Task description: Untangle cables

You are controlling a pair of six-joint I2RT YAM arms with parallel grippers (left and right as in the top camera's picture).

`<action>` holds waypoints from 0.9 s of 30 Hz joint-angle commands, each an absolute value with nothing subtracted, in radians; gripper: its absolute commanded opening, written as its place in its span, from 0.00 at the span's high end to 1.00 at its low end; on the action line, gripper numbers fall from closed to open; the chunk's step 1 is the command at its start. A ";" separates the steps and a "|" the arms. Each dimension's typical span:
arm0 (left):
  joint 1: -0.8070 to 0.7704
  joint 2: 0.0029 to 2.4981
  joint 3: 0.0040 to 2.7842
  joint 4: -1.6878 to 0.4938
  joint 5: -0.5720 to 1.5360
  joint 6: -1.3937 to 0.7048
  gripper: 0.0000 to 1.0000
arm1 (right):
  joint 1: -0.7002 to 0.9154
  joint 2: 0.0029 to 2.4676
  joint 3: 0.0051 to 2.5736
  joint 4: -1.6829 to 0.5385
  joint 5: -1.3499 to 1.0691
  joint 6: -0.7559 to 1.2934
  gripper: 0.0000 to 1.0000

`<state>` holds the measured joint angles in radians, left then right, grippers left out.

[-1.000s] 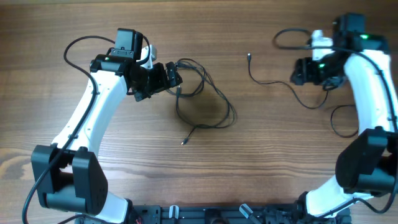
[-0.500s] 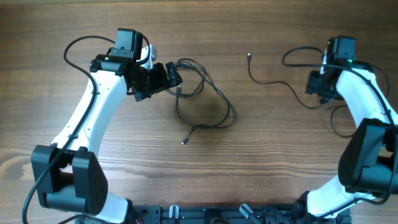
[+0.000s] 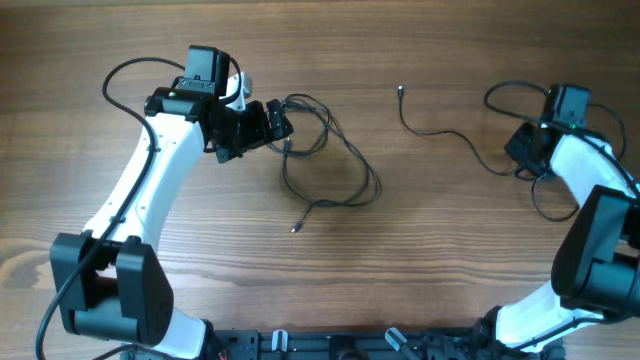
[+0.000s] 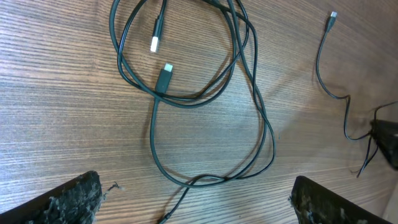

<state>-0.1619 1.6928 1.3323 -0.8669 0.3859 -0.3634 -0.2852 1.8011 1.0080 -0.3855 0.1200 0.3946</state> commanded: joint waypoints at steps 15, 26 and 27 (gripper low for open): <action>-0.165 1.703 1.327 -0.864 0.380 -0.348 0.00 | -0.282 1.329 1.330 -0.254 -0.465 0.334 0.96; -0.165 1.703 1.327 -0.864 0.380 -0.347 0.00 | -0.283 1.455 1.346 0.535 -0.119 0.508 0.96; -0.165 1.703 1.327 -0.864 0.380 -0.348 0.00 | -0.285 1.493 1.346 0.532 -0.120 0.540 0.96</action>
<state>-0.1619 1.6928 1.3323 -0.8658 0.3862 -0.3634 -0.2852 1.3647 1.3632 0.5289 -0.2111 0.4061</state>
